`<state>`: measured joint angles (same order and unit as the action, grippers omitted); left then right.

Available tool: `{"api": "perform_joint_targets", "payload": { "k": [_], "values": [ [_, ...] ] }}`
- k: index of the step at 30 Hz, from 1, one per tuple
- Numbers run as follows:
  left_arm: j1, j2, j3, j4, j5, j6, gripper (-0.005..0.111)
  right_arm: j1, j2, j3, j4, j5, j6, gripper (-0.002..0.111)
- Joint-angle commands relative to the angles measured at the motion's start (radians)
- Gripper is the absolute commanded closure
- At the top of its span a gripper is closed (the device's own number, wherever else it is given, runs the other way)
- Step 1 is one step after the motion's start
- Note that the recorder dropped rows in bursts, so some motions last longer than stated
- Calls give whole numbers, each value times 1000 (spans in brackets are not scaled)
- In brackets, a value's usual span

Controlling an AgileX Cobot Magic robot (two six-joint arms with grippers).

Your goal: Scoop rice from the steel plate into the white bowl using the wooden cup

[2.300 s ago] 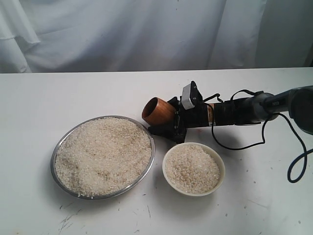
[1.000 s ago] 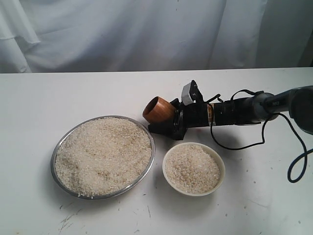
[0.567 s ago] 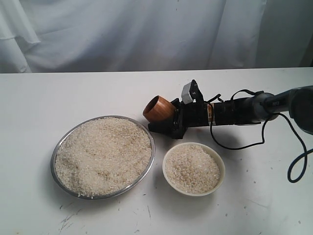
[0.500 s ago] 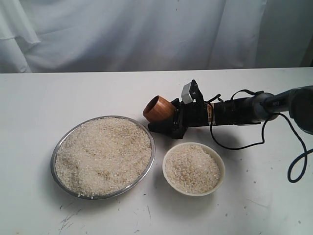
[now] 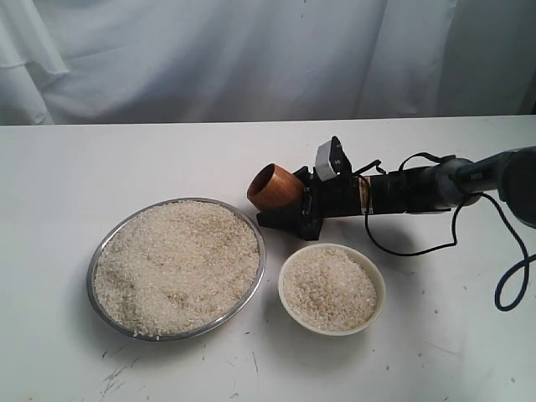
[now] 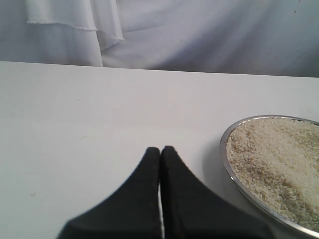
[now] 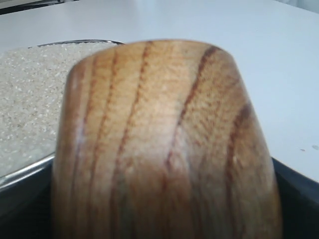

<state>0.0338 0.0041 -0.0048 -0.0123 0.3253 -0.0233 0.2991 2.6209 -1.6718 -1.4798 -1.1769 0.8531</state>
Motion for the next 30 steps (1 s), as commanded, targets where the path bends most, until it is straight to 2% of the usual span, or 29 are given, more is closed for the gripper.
{"api": "perform_joint_targets", "payload": {
  "k": [1,20,30],
  "values": [
    [-3,-4,5,0,-6,0,107,-19,-9,-1,-33,-44,-41,39],
    [-3,-4,5,0,-6,0,107,-19,-9,-1,-117,-44,-99,39],
    [-3,-4,5,0,-6,0,107,-10,-9,-1,-139,-44,-35,39]
  ]
}}
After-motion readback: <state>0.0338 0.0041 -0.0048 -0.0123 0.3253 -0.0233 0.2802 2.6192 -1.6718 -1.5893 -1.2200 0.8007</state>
